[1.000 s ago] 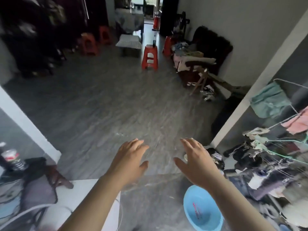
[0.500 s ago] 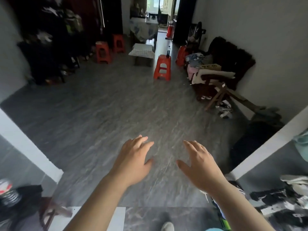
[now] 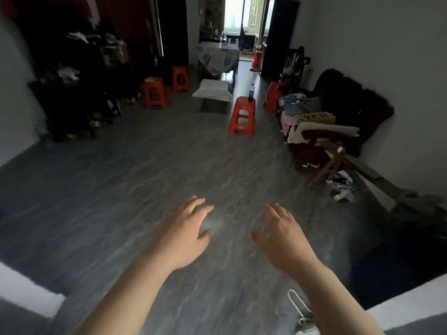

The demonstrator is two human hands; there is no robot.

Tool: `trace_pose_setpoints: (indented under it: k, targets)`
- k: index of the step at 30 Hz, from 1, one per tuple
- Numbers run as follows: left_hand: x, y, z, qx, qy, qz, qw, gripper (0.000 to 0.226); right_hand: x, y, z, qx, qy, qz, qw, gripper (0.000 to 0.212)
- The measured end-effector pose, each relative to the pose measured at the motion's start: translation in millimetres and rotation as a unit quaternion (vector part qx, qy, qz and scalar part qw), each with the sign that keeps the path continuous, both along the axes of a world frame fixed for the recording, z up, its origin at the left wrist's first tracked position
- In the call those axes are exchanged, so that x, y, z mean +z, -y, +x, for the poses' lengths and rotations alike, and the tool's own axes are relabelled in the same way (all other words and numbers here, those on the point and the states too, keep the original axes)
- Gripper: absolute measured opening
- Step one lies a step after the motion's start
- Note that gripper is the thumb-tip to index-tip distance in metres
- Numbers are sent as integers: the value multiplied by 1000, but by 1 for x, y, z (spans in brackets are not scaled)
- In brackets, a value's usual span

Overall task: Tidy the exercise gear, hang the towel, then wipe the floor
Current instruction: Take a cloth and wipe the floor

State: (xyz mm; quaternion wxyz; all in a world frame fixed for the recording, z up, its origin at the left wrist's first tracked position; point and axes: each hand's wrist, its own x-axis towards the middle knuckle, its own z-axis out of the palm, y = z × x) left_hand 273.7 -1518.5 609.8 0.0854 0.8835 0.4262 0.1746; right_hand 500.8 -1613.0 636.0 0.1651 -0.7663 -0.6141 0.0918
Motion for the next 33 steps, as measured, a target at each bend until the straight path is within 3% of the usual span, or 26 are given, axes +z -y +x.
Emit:
trace_pose_setpoints:
  k: [8,17,25,33]
  targets:
    - [-19,-151,43,2,-18,-22,1000,58,-13,-148,41,5,7,-33,999,71]
    - [-18,-351,94,-45,1,-85,995,64,-5,-318,85,-69,1,-52,996,68]
    - [-22,-462,178,-127,-17,-111,986,62,-20,-390,148,-149,-26,-66,986,69]
    - [-30,-537,328,-215,-52,-98,970,62,-55,-453,272,-236,-75,-55,967,71]
